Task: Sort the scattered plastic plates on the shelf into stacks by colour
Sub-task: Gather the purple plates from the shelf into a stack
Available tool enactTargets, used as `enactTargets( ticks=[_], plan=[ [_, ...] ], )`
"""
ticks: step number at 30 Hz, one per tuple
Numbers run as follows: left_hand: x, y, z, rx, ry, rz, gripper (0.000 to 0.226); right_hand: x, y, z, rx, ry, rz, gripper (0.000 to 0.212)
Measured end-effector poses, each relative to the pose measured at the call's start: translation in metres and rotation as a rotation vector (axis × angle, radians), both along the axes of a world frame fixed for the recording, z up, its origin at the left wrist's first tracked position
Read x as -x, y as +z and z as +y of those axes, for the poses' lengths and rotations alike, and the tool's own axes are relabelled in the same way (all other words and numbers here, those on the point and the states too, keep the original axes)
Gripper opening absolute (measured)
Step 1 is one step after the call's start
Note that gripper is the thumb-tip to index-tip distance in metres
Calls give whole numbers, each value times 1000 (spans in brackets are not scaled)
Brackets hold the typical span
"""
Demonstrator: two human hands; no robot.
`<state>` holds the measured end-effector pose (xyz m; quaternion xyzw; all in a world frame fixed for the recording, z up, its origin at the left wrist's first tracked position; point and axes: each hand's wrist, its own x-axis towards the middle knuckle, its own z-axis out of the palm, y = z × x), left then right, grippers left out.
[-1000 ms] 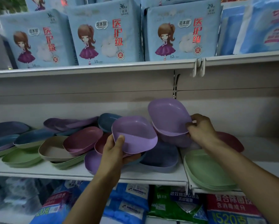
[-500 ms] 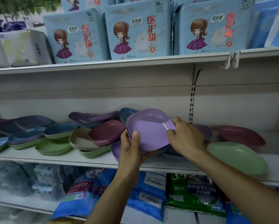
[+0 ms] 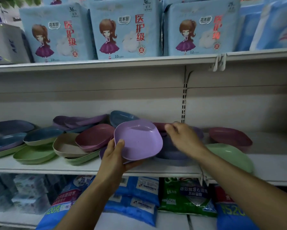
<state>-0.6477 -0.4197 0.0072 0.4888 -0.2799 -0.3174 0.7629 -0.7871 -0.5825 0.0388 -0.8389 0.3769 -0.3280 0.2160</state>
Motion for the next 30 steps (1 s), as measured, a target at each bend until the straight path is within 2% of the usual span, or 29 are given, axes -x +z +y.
enactTargets(
  ticks=[3, 6, 10, 14, 22, 30],
  plan=[
    [5, 5, -10, 5, -6, 28, 35, 20, 4, -64, -16, -188, 67, 15],
    [11, 9, -20, 16, -6, 51, 35, 39, 1, -112, -138, -336, 306, 27],
    [17, 10, -29, 5, -15, 61, 32, 49, -11, -134, -238, -334, 446, 37],
    [18, 10, -33, 9, -12, 60, 31, 44, -19, -141, -247, -285, 477, 38],
    [27, 11, -30, 50, -18, 44, 32, 38, -28, -148, -221, -341, 397, 37],
    [34, 8, -20, 42, 27, 6, 34, 66, -2, -144, -79, -524, -92, 24]
  ],
)
